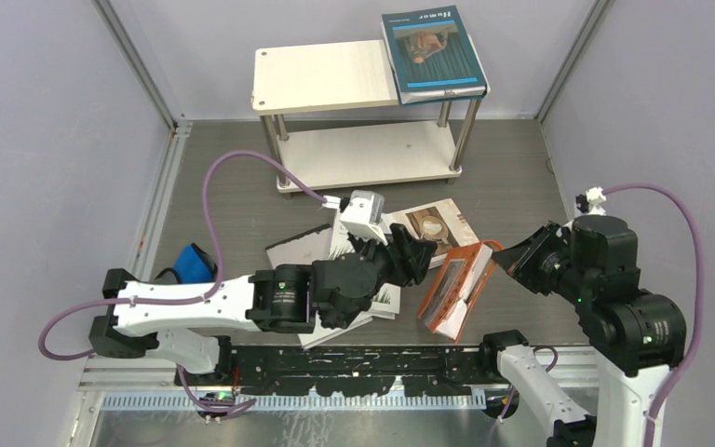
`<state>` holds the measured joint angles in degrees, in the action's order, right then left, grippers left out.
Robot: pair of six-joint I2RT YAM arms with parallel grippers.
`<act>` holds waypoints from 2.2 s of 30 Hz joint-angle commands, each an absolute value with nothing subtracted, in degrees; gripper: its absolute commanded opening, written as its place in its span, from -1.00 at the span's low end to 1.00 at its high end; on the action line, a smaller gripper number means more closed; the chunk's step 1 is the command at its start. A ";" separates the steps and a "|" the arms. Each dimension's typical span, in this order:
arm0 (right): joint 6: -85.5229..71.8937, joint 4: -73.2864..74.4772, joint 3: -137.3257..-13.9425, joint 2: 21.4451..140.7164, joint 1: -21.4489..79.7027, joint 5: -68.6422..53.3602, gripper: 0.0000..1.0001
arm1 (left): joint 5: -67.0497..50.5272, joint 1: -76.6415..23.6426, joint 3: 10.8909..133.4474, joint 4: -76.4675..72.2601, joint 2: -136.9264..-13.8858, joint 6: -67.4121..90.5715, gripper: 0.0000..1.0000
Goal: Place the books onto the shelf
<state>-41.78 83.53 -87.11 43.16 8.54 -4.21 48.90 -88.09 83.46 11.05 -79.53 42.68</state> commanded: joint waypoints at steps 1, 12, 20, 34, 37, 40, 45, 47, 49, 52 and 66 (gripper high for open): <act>-42.88 82.56 -94.22 44.29 8.72 -7.06 -0.98 | 51.88 -87.91 81.09 15.09 -76.74 52.85 0.04; -45.52 77.34 -103.33 45.57 8.79 -11.14 -0.98 | 53.05 -86.72 75.73 20.68 -69.44 72.49 0.25; -48.34 65.99 -103.36 45.50 8.79 -11.60 -0.98 | 44.48 -80.00 63.98 15.47 -60.83 89.69 0.43; -56.28 44.01 -103.30 51.17 8.79 -15.54 -0.98 | 34.43 -72.31 63.01 12.75 -57.07 98.10 0.59; -57.81 41.31 -103.45 52.12 8.78 -16.37 -0.98 | 33.35 -71.85 62.42 11.40 -56.91 99.99 0.61; -59.83 38.73 -103.51 52.61 8.79 -17.43 -0.98 | 33.34 -71.83 61.92 9.83 -56.87 101.24 0.97; -62.62 36.04 -103.29 52.94 8.79 -18.72 -0.98 | 34.27 -71.65 61.11 5.87 -57.59 102.95 0.99; -63.35 35.50 -103.11 52.78 8.79 -19.12 -0.99 | 35.09 -71.61 60.82 3.69 -58.15 103.44 0.99; -64.06 35.00 -102.54 52.53 8.79 -19.61 -0.98 | 36.29 -71.64 60.30 0.59 -58.91 103.68 0.99; -64.51 34.76 -101.62 51.77 8.79 -19.82 -0.98 | 38.21 -71.63 59.67 -5.32 -60.07 103.81 0.99; -62.41 34.10 -101.34 52.32 8.79 -18.11 -0.98 | 34.79 -72.47 58.79 -7.96 -57.13 102.43 0.85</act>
